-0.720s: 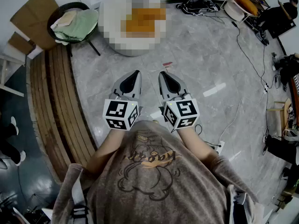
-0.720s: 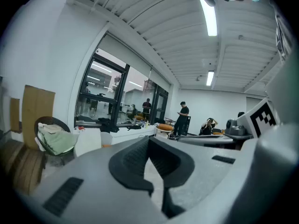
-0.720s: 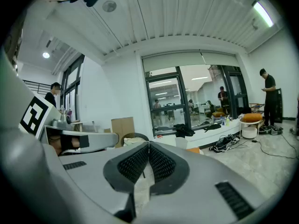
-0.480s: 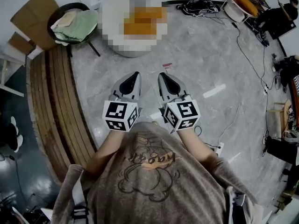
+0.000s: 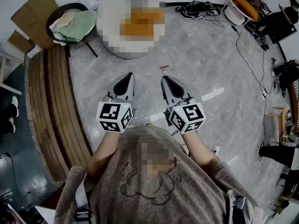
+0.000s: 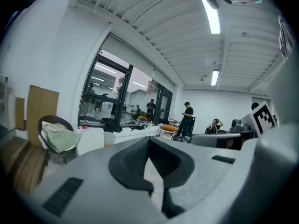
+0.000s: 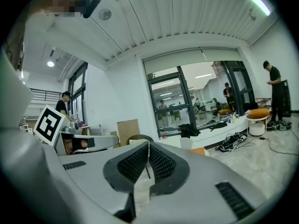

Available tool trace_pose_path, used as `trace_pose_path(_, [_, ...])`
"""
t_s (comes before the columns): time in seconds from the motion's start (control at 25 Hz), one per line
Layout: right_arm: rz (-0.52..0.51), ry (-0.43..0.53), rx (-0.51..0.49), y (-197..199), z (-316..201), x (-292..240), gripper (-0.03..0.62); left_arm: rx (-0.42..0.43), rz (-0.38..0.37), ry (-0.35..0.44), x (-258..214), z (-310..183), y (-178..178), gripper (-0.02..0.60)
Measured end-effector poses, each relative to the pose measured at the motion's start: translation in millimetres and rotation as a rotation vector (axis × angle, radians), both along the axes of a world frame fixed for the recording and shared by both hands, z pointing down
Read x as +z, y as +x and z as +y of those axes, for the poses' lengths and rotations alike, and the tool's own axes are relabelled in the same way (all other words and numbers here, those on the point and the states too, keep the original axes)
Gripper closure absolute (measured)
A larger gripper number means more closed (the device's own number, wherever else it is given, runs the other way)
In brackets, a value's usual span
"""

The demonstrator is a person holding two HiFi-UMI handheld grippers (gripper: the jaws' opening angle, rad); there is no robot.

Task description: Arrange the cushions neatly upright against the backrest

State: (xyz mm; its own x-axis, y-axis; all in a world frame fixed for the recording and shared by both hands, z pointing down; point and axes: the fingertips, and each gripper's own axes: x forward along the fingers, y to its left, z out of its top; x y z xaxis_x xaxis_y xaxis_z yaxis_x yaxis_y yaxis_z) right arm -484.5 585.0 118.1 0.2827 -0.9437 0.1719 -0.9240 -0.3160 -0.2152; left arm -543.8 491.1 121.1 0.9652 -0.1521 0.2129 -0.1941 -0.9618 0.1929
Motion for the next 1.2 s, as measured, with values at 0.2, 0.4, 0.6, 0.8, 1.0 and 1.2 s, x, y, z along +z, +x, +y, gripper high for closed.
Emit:
trace_pose_path(0.2, [-0.003,0.006,-0.046,12,11,5,0.571,-0.034,-0.011,-0.005,12,10,9,0.577])
trace_pose_path(0.4, [-0.02,-0.022,-0.067,23,5,20,0.571,-0.039,-0.012,-0.001,18,7,25,0.577])
trace_pose_path(0.6, [-0.03,-0.045,-0.067,49,-26,33,0.571,-0.03,-0.013,-0.004,27,-22,56,0.577])
trace_pose_path(0.8, [-0.051,-0.065,-0.064,85,-64,42,0.571,-0.02,-0.034,-0.007,37,-64,93,0.577])
trace_pose_path(1.0, [-0.054,-0.079,-0.05,123,-113,45,0.571,0.011,-0.057,-0.003,42,-114,133,0.577])
trace_pose_path(1.2, [-0.056,-0.078,-0.022,163,-162,42,0.571,0.04,-0.067,0.005,38,-164,173,0.577])
